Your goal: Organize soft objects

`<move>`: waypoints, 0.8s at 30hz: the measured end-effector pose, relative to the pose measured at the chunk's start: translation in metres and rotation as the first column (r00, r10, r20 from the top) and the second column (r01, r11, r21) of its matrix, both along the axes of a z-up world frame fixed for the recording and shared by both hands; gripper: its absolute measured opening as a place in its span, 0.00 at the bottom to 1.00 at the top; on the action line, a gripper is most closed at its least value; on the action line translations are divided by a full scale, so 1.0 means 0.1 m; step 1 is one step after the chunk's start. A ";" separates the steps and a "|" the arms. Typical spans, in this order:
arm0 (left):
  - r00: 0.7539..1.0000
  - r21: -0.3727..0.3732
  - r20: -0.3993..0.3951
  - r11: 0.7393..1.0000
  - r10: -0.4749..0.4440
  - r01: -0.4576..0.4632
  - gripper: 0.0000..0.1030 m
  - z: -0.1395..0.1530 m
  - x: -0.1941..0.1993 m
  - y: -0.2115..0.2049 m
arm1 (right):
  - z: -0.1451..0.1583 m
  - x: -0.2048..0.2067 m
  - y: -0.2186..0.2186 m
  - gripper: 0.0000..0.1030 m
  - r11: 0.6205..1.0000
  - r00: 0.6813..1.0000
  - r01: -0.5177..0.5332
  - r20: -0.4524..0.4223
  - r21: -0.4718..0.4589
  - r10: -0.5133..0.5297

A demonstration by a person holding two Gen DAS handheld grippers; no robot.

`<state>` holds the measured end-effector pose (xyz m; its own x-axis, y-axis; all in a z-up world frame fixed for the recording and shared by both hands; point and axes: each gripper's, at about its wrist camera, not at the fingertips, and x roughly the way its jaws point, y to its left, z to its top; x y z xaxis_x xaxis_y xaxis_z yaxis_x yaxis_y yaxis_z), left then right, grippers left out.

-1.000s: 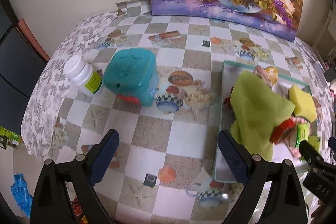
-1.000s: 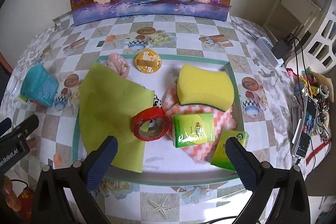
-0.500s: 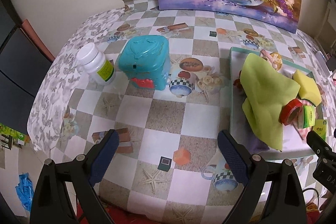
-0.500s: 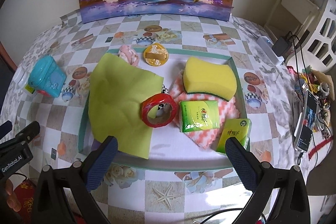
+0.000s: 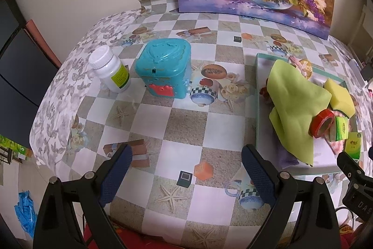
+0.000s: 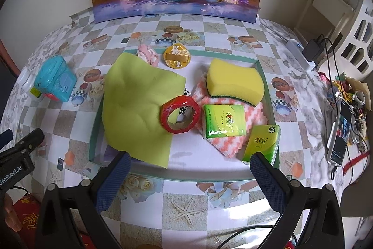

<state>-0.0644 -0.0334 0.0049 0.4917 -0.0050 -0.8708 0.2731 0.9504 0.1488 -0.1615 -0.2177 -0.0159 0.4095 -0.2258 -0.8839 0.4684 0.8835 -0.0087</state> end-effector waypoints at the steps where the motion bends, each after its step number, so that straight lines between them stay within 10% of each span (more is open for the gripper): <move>1: 1.000 0.001 0.000 1.000 -0.002 0.002 0.92 0.00 0.00 0.00 | 0.00 0.00 0.00 1.00 1.000 1.000 0.000 0.000 0.000 0.000; 24: 1.000 0.011 -0.022 1.000 -0.008 0.009 0.92 -0.05 0.02 -0.04 | 0.00 0.02 0.00 1.00 1.000 1.000 0.001 -0.001 0.000 -0.001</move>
